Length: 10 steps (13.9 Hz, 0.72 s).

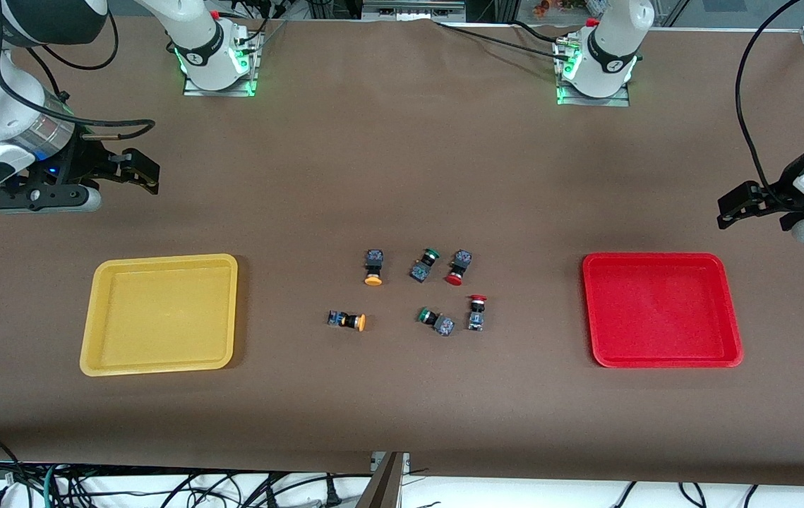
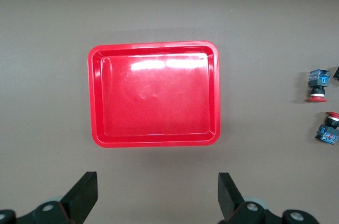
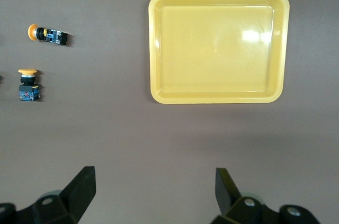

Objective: Place red and yellow buttons in trays
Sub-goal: 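Reach the right gripper toward the yellow-capped button switch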

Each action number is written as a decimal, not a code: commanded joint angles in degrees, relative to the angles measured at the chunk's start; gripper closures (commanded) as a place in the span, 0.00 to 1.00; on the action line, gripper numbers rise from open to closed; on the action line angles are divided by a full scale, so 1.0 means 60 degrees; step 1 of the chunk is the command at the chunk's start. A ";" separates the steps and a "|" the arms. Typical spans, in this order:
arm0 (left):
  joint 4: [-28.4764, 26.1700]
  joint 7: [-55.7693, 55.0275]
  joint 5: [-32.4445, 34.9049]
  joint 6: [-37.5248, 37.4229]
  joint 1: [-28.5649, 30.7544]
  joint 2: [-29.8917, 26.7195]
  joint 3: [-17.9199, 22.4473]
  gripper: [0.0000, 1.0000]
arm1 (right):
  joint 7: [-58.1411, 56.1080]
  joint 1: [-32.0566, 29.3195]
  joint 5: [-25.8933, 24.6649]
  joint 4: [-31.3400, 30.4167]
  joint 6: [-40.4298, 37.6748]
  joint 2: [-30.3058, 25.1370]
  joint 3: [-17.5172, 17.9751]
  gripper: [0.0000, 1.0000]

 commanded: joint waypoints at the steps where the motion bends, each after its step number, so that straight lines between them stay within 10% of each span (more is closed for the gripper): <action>1: 0.0349 0.0090 0.0184 -0.0342 -0.0122 0.0137 0.0085 0.00 | 0.0002 -0.0118 -0.0128 -0.0008 -0.0244 -0.0142 0.0217 0.00; 10: 0.0363 0.0076 0.0170 -0.0358 -0.0107 0.0152 0.0100 0.00 | 0.1944 0.1563 0.0779 0.0021 0.1446 0.1933 0.0378 0.00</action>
